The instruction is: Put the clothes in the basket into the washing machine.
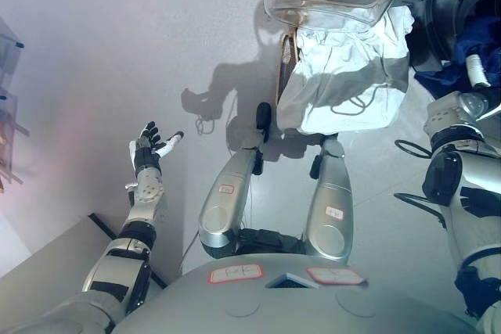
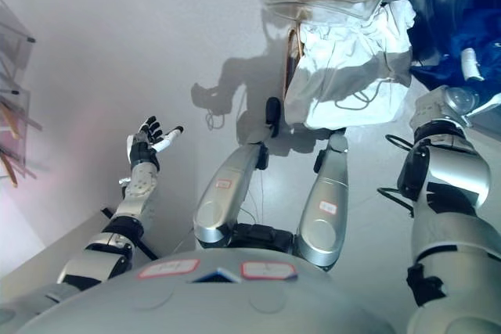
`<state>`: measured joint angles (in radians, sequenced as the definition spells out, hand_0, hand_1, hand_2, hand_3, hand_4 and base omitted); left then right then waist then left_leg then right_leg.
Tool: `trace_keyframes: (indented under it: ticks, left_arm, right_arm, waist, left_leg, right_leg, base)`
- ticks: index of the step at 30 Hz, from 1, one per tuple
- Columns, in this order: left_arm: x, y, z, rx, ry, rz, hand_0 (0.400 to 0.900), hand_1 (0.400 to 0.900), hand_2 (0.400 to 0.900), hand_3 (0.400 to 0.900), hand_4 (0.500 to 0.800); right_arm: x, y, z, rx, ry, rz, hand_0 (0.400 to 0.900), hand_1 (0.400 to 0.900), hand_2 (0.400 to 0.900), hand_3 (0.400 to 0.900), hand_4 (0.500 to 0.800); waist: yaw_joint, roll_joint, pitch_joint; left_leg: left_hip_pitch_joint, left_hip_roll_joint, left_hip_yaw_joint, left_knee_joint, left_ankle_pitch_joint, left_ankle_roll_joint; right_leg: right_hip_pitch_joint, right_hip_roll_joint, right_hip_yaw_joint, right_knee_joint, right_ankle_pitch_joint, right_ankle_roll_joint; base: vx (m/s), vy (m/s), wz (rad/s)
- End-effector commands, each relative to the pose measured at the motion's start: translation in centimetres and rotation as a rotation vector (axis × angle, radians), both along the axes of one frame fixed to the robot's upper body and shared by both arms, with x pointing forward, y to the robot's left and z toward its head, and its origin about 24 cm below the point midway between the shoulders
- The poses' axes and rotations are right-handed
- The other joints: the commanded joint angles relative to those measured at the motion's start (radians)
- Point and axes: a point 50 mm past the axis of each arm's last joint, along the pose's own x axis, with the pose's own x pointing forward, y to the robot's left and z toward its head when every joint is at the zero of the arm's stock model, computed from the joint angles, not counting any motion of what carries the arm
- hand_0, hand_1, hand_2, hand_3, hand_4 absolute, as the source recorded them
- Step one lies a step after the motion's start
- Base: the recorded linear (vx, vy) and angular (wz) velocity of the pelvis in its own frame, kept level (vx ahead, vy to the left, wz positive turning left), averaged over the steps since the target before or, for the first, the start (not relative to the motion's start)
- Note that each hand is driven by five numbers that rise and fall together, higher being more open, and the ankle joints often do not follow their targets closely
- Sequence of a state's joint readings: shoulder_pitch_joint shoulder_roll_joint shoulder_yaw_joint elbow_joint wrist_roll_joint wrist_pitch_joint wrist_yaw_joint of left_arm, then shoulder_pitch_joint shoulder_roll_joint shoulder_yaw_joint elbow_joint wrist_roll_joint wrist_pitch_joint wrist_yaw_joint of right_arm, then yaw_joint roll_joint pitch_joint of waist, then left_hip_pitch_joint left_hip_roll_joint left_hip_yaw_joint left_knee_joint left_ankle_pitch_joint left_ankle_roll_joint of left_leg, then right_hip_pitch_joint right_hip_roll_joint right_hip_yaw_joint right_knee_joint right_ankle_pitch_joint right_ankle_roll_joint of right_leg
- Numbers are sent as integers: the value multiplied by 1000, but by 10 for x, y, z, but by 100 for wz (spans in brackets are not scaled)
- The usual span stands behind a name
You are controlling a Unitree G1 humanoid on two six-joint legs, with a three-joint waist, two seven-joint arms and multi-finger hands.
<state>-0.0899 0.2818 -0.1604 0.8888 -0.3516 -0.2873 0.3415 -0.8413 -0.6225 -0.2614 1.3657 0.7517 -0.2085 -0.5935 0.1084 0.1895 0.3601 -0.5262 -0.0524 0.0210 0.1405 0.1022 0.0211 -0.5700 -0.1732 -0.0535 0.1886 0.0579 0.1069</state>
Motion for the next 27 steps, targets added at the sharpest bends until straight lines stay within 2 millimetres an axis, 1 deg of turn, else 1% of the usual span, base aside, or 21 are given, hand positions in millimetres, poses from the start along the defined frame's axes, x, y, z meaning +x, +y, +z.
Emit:
trace_keyframes:
  ticks: [1, 2, 4, 6, 8, 9, 10, 11, 12, 14, 16, 17, 18, 19, 21, 24, 25, 26, 27]
  left_arm:
    - [-22, 18, -5, 33, 19, 81, 900, 900, 900, 900, 800]
    - [-22, 18, -5, 24, 15, 79, 900, 900, 900, 900, 800]
    - [-23, 18, -6, 16, 18, 84, 900, 900, 900, 900, 800]
    - [-23, 17, -6, 14, 21, 82, 900, 900, 900, 900, 800]
    - [-22, 17, -6, 4, 13, 89, 900, 900, 900, 900, 800]
    - [-22, 17, -6, 1, 11, 93, 900, 900, 900, 900, 800]
    - [-22, 17, -6, 0, 8, 96, 900, 900, 900, 900, 800]
    - [-23, 16, -6, -2, 6, 97, 900, 900, 900, 900, 800]
    - [-23, 14, -6, -4, 4, 99, 900, 900, 900, 900, 800]
    - [-23, 12, -7, -3, 9, 91, 900, 900, 900, 900, 800]
    - [-22, 11, -8, -2, 14, 88, 900, 900, 900, 900, 800]
    - [-22, 10, -8, -4, 14, 84, 900, 900, 900, 900, 800]
    - [-23, 9, -9, -13, 13, 83, 900, 900, 900, 900, 800]
    - [-21, 7, -9, -24, 4, 80, 900, 900, 900, 900, 800]
    - [-22, 4, -9, -39, -1, 69, 900, 900, 900, 900, 800]
    - [-21, 1, -9, -49, -6, 54, 900, 900, 900, 900, 800]
    - [-22, 1, -9, -48, -4, 53, 900, 900, 900, 900, 800]
    - [-23, -1, -10, -56, 2, 45, 900, 900, 900, 900, 800]
    - [-23, -2, -11, -58, 5, 40, 900, 900, 900, 900, 800]
  right_arm:
    - [-12, -47, 89, -153, -315, -178, 400, 400, 400, 400, 500]
    - [-10, -49, 108, -173, -381, -170, 400, 400, 400, 400, 500]
    - [-10, -52, 136, -221, -431, -178, 400, 400, 400, 400, 500]
    - [-13, -56, 173, -285, -504, -182, 400, 400, 400, 400, 500]
    - [-16, -54, 209, -368, -571, -166, 400, 400, 400, 400, 500]
    - [-19, -52, 226, -425, -599, -165, 545, 545, 545, 545, 587]
    - [-20, -45, 246, -492, -653, -150, 631, 631, 631, 631, 639]
    - [-23, -45, 252, -532, -648, -161, 757, 757, 757, 757, 714]
    - [-24, -40, 259, -570, -661, -172, 900, 900, 900, 900, 800]
    - [-21, -39, 257, -576, -652, -148, 900, 900, 900, 900, 800]
    - [-16, -39, 251, -545, -632, -122, 900, 900, 900, 900, 800]
    - [-14, -40, 248, -537, -609, -107, 900, 900, 900, 900, 800]
    - [-13, -40, 247, -522, -609, -100, 900, 900, 900, 900, 800]
    - [-10, -41, 241, -502, -594, -90, 900, 900, 900, 900, 800]
    - [-9, -46, 228, -474, -549, -77, 900, 900, 900, 900, 800]
    - [-6, -47, 212, -443, -504, -60, 900, 900, 900, 900, 800]
    - [-6, -48, 211, -442, -501, -60, 900, 900, 900, 900, 800]
    - [-5, -50, 198, -419, -458, -52, 900, 900, 900, 900, 800]
    - [-4, -50, 191, -412, -433, -42, 900, 900, 900, 900, 800]
  waist:
    - [12, 73, -54]
    - [17, 81, -55]
    - [23, 89, -59]
    - [35, 93, -63]
    - [44, 93, -68]
    - [47, 94, -71]
    - [46, 97, -71]
    - [44, 101, -73]
    - [43, 102, -75]
    - [40, 104, -81]
    - [44, 109, -86]
    - [47, 111, -89]
    - [47, 111, -92]
    - [48, 114, -94]
    - [48, 117, -98]
    - [47, 124, -97]
    - [47, 122, -97]
    - [50, 125, -98]
    - [50, 126, -97]
  left_leg:
    - [-3, -11, -54, -68, 28, -80]
    - [-2, -10, -56, -84, 38, -84]
    - [5, -4, -58, -121, 57, -90]
    - [4, -2, -68, -158, 82, -99]
    - [1, -1, -89, -198, 107, -113]
    - [-1, -2, -100, -213, 118, -122]
    - [-7, 0, -109, -216, 123, -130]
    - [-11, -2, -116, -217, 124, -134]
    - [-12, -4, -125, -216, 126, -136]
    - [-8, -5, -127, -214, 123, -134]
    - [-1, -9, -126, -212, 120, -131]
    - [-2, -10, -126, -212, 125, -129]
    - [4, -13, -124, -212, 116, -127]
    - [4, -11, -121, -212, 120, -126]
    - [18, -11, -116, -211, 110, -122]
    - [19, -11, -105, -201, 110, -116]
    - [25, -12, -105, -202, 104, -116]
    - [27, -14, -100, -195, 100, -113]
    - [25, -13, -97, -189, 103, -110]
  right_leg:
    - [-8, 40, -50, 59, -59, -3]
    - [-15, 40, -52, 61, -60, -4]
    - [-26, 40, -53, 63, -63, -5]
    - [-44, 40, -52, 62, -62, -7]
    - [-65, 40, -48, 57, -60, -9]
    - [-74, 42, -46, 57, -59, -11]
    - [-91, 40, -46, 63, -56, -10]
    - [-98, 40, -45, 67, -56, -9]
    - [-101, 43, -41, 70, -57, -9]
    - [-93, 48, -39, 72, -63, -10]
    - [-89, 53, -37, 76, -64, -11]
    - [-90, 56, -36, 72, -53, -12]
    - [-86, 54, -33, 74, -62, -12]
    - [-88, 55, -32, 70, -50, -12]
    - [-75, 53, -29, 73, -60, -11]
    - [-65, 52, -27, 66, -48, -11]
    - [-60, 50, -27, 67, -57, -10]
    - [-51, 49, -28, 61, -54, -10]
    - [-49, 51, -27, 57, -44, -11]
  base:
    - [34, -19, 8]
    - [33, -17, 7]
    - [30, -20, 3]
    - [7, -14, 2]
    - [13, -35, 6]
    - [7, -44, 11]
    - [2, -32, 14]
    - [12, -23, 13]
    - [16, -9, 8]
    - [46, -18, -4]
    - [31, 6, -17]
    - [19, 30, -15]
    - [-14, 38, -13]
    - [4, 30, -8]
    - [-1, 25, -6]
    - [-27, 17, -2]
    - [-39, 34, -7]
    - [-42, 32, -8]
    - [-75, 41, -11]
